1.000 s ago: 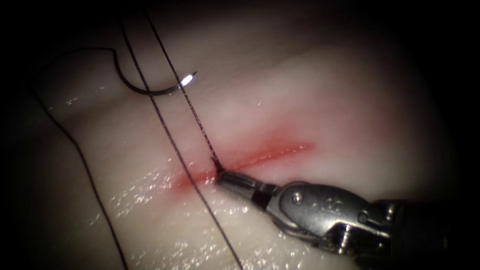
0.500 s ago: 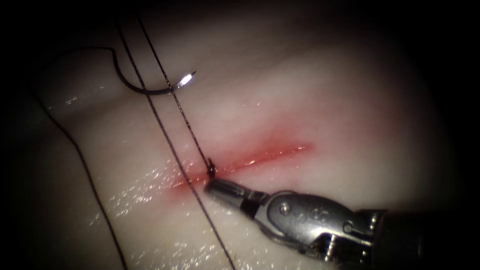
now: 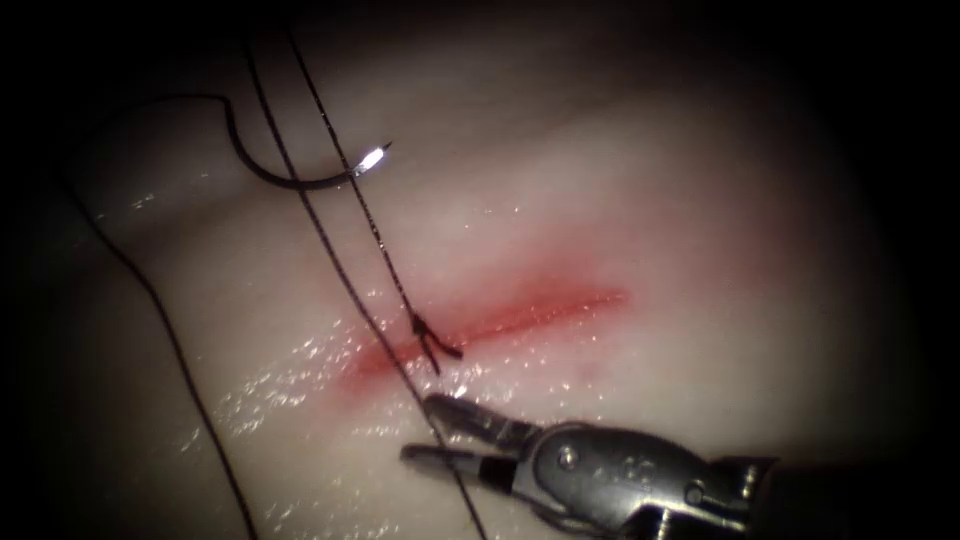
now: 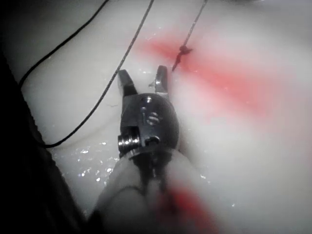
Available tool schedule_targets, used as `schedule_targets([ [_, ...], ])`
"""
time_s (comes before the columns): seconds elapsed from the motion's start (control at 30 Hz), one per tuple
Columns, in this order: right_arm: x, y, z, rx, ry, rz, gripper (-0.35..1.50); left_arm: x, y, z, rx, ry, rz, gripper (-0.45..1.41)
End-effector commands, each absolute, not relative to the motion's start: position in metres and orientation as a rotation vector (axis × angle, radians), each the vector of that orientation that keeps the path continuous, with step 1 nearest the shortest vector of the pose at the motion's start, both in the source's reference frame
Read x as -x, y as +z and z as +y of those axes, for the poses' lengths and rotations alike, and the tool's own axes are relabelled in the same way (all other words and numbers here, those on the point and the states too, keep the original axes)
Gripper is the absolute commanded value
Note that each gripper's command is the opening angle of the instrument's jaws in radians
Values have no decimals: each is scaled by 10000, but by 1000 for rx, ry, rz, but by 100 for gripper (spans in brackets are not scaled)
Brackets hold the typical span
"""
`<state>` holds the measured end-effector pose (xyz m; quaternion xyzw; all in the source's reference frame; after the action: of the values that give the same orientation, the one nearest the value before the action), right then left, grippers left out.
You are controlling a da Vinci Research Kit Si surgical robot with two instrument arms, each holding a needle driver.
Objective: Wound Closure
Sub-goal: Snip the long suture end with the right tool.
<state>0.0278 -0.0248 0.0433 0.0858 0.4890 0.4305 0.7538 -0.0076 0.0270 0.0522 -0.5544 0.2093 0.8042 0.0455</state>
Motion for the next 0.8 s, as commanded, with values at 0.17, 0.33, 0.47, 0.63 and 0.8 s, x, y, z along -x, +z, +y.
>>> schedule_targets([
  [0.17, -268, 414, -219, -91, 1060, 1045, 98, 98, 492, 240, 1804, 2423, 573, -45],
  [0.33, -260, 402, -209, -98, 1082, 1059, 110, 101, 422, 225, 1906, 2340, 505, -45],
  [0.47, -264, 393, -195, -111, 1084, 1027, 110, 104, 373, 214, 1971, 2301, 500, -45],
  [0.63, -282, 395, -173, -139, 1085, 985, 111, 116, 332, 199, 2039, 2267, 509, -45],
  [0.8, -301, 412, -163, -115, 1034, 974, 113, 128, 316, 193, 2068, 2253, 532, -45],
])
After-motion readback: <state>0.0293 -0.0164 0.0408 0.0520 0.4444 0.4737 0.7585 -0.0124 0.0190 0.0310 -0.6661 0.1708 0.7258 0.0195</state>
